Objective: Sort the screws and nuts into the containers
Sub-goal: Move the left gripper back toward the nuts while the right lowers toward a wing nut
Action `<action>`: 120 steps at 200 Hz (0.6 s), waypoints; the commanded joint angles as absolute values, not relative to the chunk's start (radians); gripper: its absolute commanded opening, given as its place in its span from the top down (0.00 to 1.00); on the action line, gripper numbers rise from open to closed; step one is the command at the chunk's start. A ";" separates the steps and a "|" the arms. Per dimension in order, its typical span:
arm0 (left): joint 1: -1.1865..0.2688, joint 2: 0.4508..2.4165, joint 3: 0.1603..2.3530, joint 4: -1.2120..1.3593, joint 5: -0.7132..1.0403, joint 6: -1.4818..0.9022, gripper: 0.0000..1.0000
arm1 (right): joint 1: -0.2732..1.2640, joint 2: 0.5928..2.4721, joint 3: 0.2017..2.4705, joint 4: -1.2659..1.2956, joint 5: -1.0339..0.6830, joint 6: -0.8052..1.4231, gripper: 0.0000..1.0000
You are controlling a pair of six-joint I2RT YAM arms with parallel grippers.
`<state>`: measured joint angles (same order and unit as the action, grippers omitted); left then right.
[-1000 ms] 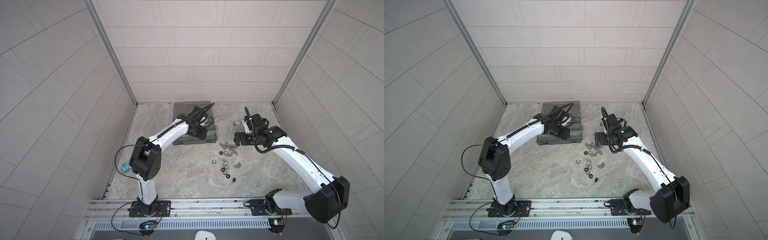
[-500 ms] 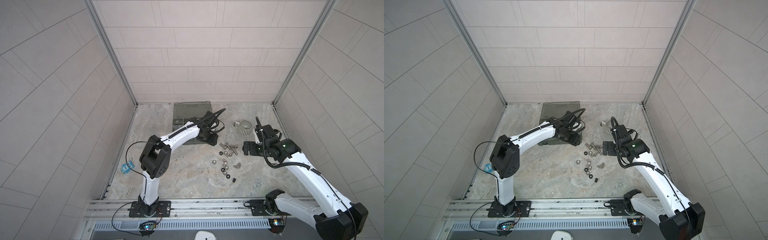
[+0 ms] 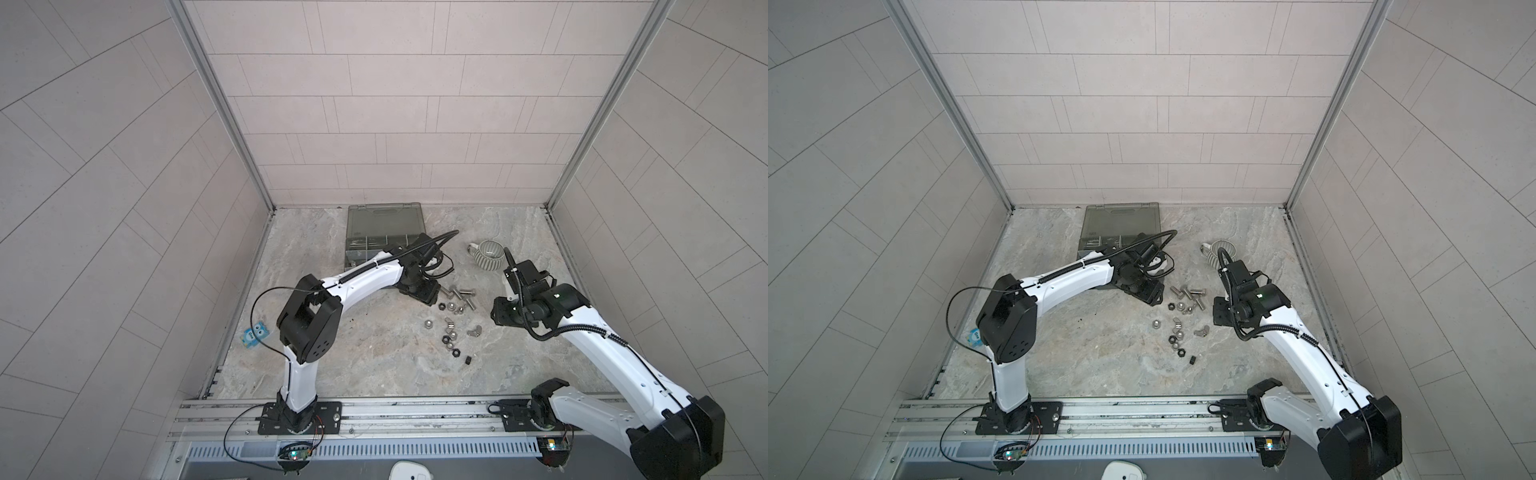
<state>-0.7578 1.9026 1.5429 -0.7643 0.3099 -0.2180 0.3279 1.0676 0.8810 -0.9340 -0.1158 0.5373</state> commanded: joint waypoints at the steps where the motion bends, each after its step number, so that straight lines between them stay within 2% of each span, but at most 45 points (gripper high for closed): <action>1: -0.749 1.812 1.531 -0.793 0.299 -0.173 0.15 | 0.325 1.116 0.864 -0.921 -0.151 0.580 0.55; 6: -0.746 1.802 1.531 -0.798 0.292 -0.169 0.09 | 0.325 1.129 0.863 -0.918 -0.155 0.586 0.55; 13: -0.742 1.785 1.531 -0.803 0.278 -0.161 0.08 | 0.325 1.147 0.858 -0.916 -0.165 0.592 0.55; 18: -0.738 1.776 1.529 -0.805 0.268 -0.157 0.01 | 0.325 1.161 0.857 -0.914 -0.173 0.594 0.55; 22: -0.735 1.767 1.527 -0.807 0.259 -0.154 0.00 | 0.324 1.173 0.855 -0.913 -0.182 0.594 0.55; 64: -0.703 1.692 1.507 -0.836 0.089 -0.143 0.00 | 0.317 1.303 0.857 -0.931 -0.239 0.640 0.51; 120: -0.675 1.583 1.410 -0.814 -0.098 -0.179 0.00 | 0.316 1.352 0.826 -0.854 -0.307 0.738 0.48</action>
<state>-0.6827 1.6390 1.4498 -0.8001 0.0151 -0.1638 0.3195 1.3293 0.8455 -0.8837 -0.2668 0.6621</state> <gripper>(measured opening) 0.998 0.516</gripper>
